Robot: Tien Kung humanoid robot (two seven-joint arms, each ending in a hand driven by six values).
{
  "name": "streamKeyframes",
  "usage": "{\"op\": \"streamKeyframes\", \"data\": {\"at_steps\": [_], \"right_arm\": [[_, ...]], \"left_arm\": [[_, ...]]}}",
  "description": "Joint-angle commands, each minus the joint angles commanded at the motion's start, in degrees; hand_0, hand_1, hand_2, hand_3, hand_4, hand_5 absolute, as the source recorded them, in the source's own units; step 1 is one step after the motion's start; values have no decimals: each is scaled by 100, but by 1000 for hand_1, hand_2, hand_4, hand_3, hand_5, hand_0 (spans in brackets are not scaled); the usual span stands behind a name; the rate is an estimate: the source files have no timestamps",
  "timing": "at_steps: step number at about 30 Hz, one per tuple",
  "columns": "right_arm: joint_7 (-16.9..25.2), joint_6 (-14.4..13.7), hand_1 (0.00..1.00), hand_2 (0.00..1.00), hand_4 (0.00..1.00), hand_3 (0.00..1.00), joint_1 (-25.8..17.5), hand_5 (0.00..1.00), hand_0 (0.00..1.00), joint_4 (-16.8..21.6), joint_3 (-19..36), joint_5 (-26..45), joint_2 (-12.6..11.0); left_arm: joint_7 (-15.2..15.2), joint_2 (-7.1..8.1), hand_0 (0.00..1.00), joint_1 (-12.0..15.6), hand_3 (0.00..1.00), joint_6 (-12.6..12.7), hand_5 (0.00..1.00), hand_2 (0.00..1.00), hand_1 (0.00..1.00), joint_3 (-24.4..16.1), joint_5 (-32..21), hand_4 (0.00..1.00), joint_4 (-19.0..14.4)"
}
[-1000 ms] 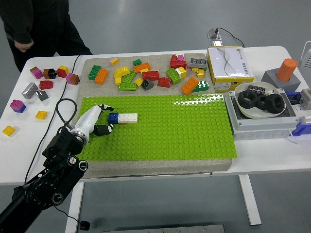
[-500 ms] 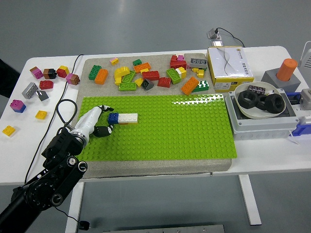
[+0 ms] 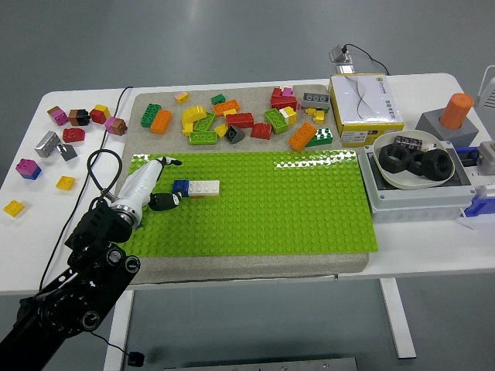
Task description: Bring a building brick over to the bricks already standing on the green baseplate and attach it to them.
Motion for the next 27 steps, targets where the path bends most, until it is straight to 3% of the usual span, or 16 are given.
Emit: {"op": "streamKeyframes", "data": {"at_steps": [5, 6, 10, 11, 12, 17, 18, 27], "right_arm": [[-3, -1, 623, 624, 806, 718, -7, 998, 648, 0, 15, -10, -6], [-6, 0, 623, 624, 807, 718, -9, 998, 649, 0, 23, -20, -6], [-16, 2, 623, 624, 807, 718, -15, 998, 649, 0, 45, -46, -6], [-18, 1, 623, 624, 807, 718, -15, 998, 649, 0, 48, -48, -6], [-20, 0, 623, 624, 806, 718, -14, 998, 650, 0, 49, -48, -5], [-29, -1, 623, 624, 806, 718, -8, 998, 650, 0, 46, -50, 4], [-30, -1, 625, 624, 806, 719, -8, 998, 648, 0, 46, -51, 5], [-27, -1, 623, 624, 806, 720, -11, 998, 647, 0, 37, -47, 4]], "left_arm": [[136, 28, 969, 90, 656, 3, 2, 904, 911, 97, 212, 630, -247], [183, 31, 998, 104, 590, -14, 131, 909, 919, 111, 256, 694, -277], [287, 43, 998, 142, 590, -41, 131, 909, 919, 139, 399, 694, -341], [296, 45, 998, 147, 590, -36, 131, 909, 919, 140, 430, 694, -344], [300, 47, 998, 150, 596, -31, 249, 924, 936, 139, 450, 772, -343], [278, 43, 998, 152, 596, 29, 249, 924, 936, 146, 499, 772, -312], [274, 41, 998, 150, 605, 37, 307, 928, 942, 148, 501, 805, -299], [227, 5, 998, 133, 608, 117, 361, 926, 935, 145, 473, 826, -81]]}}
